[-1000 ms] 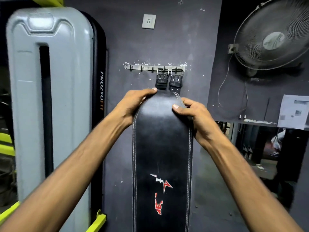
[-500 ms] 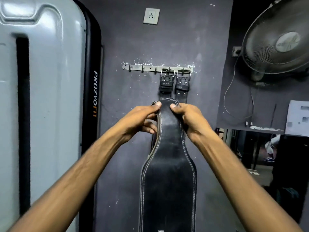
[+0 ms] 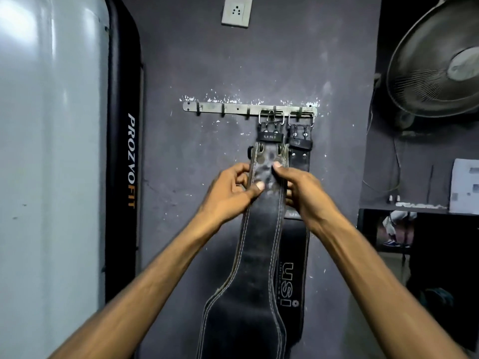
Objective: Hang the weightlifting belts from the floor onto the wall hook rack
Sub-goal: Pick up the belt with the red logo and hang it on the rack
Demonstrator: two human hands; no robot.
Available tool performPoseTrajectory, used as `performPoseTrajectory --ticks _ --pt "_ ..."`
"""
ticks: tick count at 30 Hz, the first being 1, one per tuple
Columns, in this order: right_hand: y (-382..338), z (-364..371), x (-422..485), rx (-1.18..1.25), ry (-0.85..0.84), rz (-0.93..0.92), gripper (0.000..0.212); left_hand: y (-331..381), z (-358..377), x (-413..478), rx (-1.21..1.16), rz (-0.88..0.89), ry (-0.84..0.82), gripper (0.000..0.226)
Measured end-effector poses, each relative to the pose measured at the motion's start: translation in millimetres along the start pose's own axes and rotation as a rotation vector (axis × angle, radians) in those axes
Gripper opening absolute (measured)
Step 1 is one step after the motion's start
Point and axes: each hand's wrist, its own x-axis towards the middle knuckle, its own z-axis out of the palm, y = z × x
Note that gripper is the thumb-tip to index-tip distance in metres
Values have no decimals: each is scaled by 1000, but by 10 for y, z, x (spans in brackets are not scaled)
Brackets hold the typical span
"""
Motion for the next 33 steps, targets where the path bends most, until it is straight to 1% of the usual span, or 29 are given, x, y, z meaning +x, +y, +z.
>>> performPoseTrajectory --ticks 1,2,3,5,7,8,9,11,13,15,17,20,22,24,25,28,30,33 --pt "-13 40 101 -22 26 -31 36 -113 -15 26 40 15 -3 22" --pt "5 78 200 -58 41 -60 28 -237 -45 60 69 21 -1 25" --pt "42 116 289 -98 60 -90 25 -352 -80 98 99 26 4 26" --pt "151 178 459 -157 91 -133 30 -521 -121 159 170 34 30 24" --pt "257 229 642 -134 96 -142 20 -633 -164 273 310 73 69 13" --pt "296 254 733 -110 92 -148 13 -647 -192 355 407 94 108 14" --pt "340 286 833 -97 86 -166 11 -665 -224 465 455 107 154 18" --pt "423 370 986 -79 77 -225 23 -692 -282 733 455 108 235 25" --pt "496 433 1144 -77 69 -343 37 -725 -304 992 513 123 310 33" --pt "528 454 1348 -119 117 -457 48 -802 -298 1211 602 216 371 39" --pt "520 433 1613 -178 176 -524 54 -837 -256 1438 657 299 437 42" --pt "408 385 2004 -290 271 -609 64 -808 -201 1827 693 363 528 46" --pt "292 349 2300 -438 377 -727 60 -762 -197 2125 688 409 558 41" --pt "145 307 2608 -574 462 -803 54 -729 -205 2432 718 446 565 33" --pt "82 288 2746 -630 473 -814 50 -718 -219 2576 746 445 563 32" --pt "-45 225 3028 -798 476 -788 27 -773 -230 2971 815 383 539 33" --pt "-54 208 3064 -903 470 -772 26 -885 -220 3086 845 353 527 32" --pt "54 210 3021 -1109 500 -784 23 -1097 -209 3085 879 389 544 29"
